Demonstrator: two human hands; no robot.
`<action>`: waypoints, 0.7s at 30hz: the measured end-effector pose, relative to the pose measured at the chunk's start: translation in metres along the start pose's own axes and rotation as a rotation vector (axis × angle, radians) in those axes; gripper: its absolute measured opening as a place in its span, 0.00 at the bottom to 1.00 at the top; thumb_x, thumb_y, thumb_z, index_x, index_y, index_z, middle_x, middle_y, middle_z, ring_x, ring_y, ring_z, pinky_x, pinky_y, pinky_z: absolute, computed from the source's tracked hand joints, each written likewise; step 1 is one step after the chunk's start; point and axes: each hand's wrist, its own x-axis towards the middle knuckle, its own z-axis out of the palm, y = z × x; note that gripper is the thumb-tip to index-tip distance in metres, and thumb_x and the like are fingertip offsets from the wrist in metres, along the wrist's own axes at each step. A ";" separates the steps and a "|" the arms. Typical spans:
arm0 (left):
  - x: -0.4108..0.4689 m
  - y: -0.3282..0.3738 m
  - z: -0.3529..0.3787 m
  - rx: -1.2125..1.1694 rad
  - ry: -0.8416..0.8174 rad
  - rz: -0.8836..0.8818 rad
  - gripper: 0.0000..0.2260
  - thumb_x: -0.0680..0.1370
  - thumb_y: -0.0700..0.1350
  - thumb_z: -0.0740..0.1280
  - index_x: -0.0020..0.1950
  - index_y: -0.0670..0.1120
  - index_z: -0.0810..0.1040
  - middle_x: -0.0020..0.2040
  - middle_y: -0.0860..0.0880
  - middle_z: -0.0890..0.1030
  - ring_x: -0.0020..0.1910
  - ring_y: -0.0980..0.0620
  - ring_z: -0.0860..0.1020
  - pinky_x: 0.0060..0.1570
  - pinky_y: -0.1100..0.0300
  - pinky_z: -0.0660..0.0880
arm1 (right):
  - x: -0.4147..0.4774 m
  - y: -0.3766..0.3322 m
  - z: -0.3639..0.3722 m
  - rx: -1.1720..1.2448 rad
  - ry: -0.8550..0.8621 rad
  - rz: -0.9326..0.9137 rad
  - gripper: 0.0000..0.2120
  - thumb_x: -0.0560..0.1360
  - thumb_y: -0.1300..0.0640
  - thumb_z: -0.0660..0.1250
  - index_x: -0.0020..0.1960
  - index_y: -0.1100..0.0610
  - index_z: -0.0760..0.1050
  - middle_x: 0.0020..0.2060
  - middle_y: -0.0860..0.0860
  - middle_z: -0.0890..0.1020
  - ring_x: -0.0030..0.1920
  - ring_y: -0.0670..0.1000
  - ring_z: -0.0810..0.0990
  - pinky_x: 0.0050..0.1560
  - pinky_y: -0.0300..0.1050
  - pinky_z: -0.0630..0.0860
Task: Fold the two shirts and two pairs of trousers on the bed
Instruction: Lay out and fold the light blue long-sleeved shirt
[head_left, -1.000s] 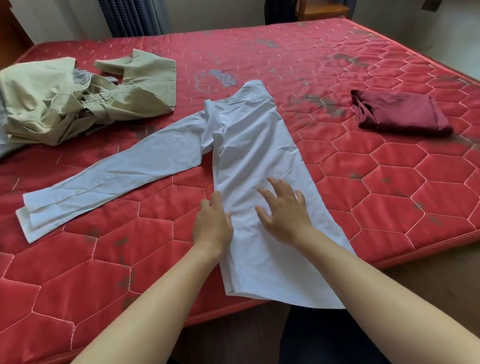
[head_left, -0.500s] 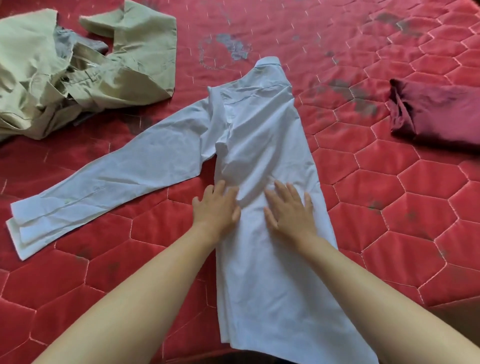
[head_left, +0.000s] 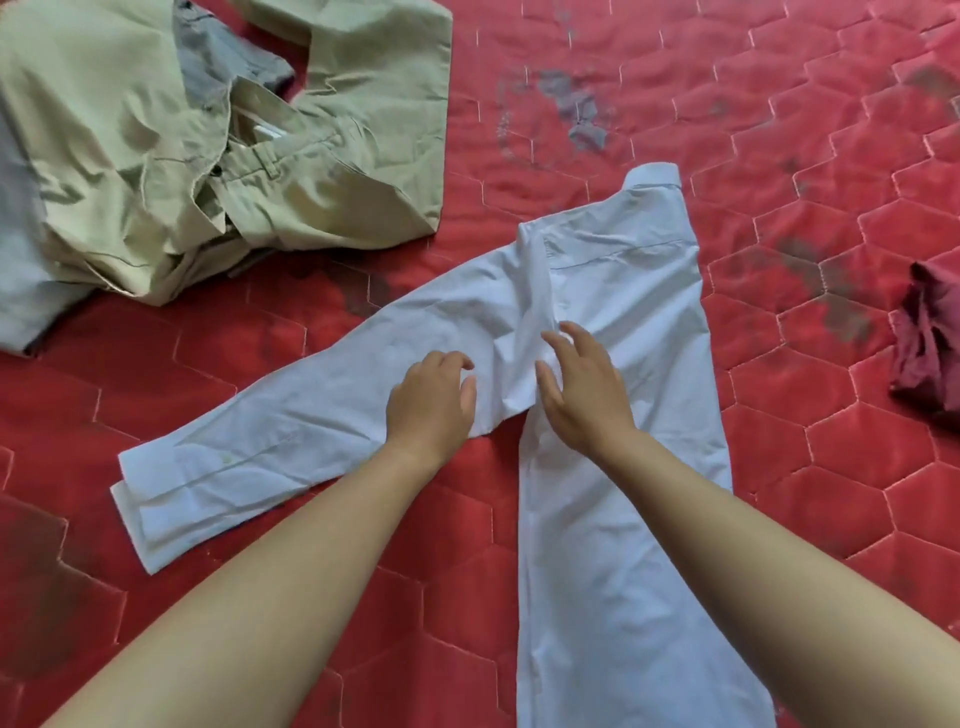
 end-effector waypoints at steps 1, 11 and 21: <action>0.015 -0.005 -0.003 0.003 0.007 -0.006 0.12 0.79 0.47 0.58 0.60 0.48 0.74 0.59 0.48 0.75 0.58 0.46 0.73 0.53 0.50 0.71 | 0.014 -0.003 0.000 0.008 0.005 0.021 0.20 0.79 0.50 0.55 0.71 0.53 0.64 0.73 0.51 0.61 0.72 0.53 0.59 0.67 0.57 0.61; 0.106 -0.040 0.014 0.149 0.020 0.000 0.11 0.77 0.49 0.62 0.58 0.48 0.71 0.55 0.48 0.72 0.55 0.46 0.71 0.51 0.50 0.67 | 0.089 0.022 0.024 -0.037 0.024 0.106 0.21 0.80 0.48 0.52 0.73 0.47 0.60 0.75 0.49 0.58 0.74 0.50 0.54 0.71 0.58 0.52; 0.107 -0.066 0.003 0.140 0.100 -0.135 0.19 0.76 0.49 0.66 0.64 0.43 0.71 0.58 0.43 0.72 0.56 0.40 0.70 0.50 0.46 0.69 | 0.117 0.028 0.040 -0.101 -0.040 0.152 0.25 0.80 0.45 0.46 0.76 0.43 0.46 0.76 0.43 0.45 0.75 0.47 0.41 0.71 0.59 0.35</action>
